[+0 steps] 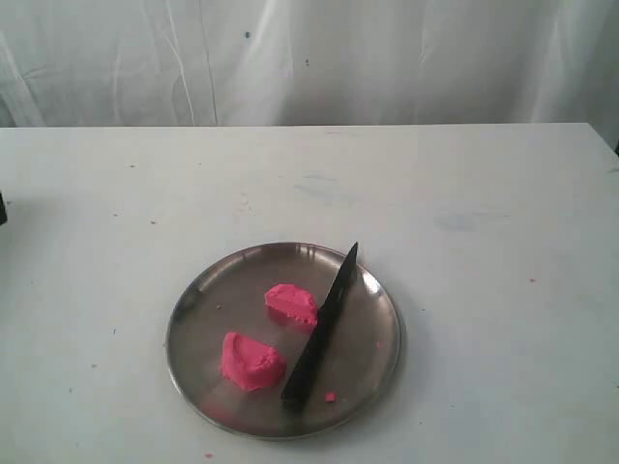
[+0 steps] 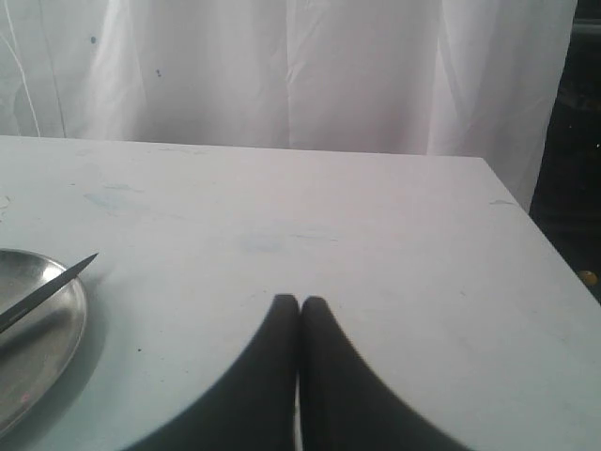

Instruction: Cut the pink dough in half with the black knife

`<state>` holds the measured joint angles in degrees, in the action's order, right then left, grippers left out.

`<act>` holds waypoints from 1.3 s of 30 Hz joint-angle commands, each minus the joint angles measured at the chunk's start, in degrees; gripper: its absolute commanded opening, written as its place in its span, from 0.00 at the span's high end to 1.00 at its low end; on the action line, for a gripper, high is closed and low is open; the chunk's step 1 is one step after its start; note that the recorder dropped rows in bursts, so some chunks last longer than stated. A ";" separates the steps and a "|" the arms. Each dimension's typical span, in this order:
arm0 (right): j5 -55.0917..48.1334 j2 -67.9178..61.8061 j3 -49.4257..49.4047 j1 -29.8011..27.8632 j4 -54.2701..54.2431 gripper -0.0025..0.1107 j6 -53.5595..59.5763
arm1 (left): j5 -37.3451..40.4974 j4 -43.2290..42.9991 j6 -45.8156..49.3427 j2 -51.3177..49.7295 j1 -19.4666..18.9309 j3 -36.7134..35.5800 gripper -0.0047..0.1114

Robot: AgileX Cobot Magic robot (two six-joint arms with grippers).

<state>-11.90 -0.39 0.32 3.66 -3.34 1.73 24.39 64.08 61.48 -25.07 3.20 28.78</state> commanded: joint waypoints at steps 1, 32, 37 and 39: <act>0.04 0.39 -0.32 -0.24 0.40 0.98 -0.32 | 2.18 1.02 -3.04 0.55 0.37 -0.42 0.96; 0.04 0.39 -0.32 -0.24 0.40 0.98 -0.44 | -3.99 -38.80 -49.42 23.86 0.25 -20.18 0.96; 0.04 0.39 -0.32 -0.24 0.40 0.98 -0.44 | -5.82 -41.86 -52.92 25.07 0.25 -23.59 0.96; 0.04 0.39 -0.32 -0.24 0.40 0.98 -0.44 | -6.67 -42.34 -52.92 25.07 0.25 -24.81 0.96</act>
<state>-11.90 -0.39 0.32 3.66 -3.34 1.52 19.06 22.49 9.67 -0.41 3.20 5.46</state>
